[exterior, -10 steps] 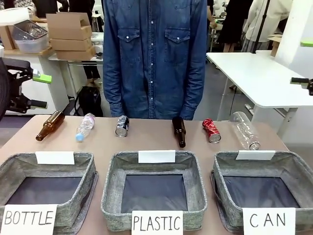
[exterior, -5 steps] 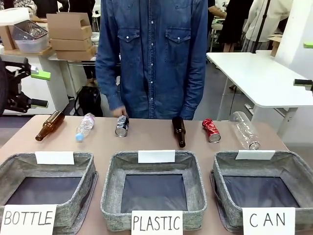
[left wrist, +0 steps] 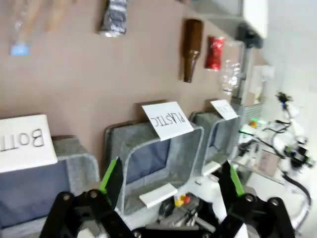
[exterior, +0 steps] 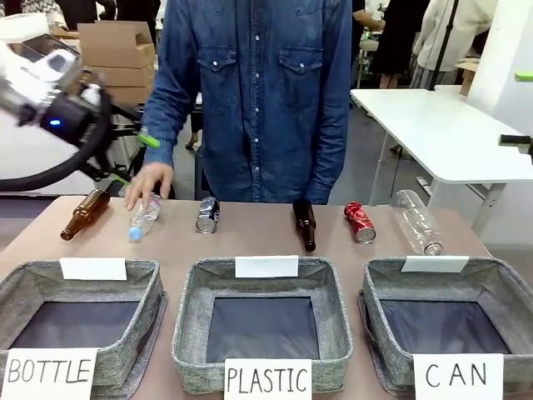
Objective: Sort the can waste into the basket.
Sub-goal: Pick up the can waste from the table and place it in the right Fabric basket.
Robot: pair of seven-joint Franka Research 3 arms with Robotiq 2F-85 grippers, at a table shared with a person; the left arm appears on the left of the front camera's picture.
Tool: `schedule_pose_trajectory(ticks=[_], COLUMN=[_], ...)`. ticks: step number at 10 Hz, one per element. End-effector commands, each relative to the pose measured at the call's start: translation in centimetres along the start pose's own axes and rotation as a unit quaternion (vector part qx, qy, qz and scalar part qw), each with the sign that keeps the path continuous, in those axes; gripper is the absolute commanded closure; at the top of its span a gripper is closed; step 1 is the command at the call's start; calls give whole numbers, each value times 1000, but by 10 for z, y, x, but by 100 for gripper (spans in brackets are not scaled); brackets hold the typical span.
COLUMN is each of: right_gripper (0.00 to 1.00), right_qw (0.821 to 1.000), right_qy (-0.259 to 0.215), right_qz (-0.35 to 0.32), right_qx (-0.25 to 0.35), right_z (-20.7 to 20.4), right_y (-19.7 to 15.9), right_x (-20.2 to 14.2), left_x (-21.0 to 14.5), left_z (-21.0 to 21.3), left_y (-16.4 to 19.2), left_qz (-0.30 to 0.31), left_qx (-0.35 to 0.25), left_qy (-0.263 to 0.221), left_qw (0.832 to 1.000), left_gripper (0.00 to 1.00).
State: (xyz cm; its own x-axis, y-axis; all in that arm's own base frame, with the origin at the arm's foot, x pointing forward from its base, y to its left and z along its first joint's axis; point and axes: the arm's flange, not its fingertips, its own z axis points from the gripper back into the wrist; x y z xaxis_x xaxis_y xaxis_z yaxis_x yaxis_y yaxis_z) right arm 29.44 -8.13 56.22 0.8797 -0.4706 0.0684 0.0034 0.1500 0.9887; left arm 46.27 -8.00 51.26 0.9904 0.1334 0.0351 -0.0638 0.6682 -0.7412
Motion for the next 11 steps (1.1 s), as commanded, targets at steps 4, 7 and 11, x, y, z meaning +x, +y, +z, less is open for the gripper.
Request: schedule_pose_trajectory(ticks=[4,7,11], right_gripper=[0,0,0], right_qw=[1000,1000,1000], right_qy=[0,0,0], right_qz=[0,0,0], right_qx=[5,5,5], right_z=[-1,-1,-1], right_y=[5,5,5], right_x=[3,3,3], left_x=[-84,-121,-28], left_z=[140,158,105], left_y=[49,79,64], left_qz=[-14,44,20], left_qx=[-87,-87,-81], left_qy=[-83,-118,7], left_qw=[993,988,996], left_gripper=[0,0,0])
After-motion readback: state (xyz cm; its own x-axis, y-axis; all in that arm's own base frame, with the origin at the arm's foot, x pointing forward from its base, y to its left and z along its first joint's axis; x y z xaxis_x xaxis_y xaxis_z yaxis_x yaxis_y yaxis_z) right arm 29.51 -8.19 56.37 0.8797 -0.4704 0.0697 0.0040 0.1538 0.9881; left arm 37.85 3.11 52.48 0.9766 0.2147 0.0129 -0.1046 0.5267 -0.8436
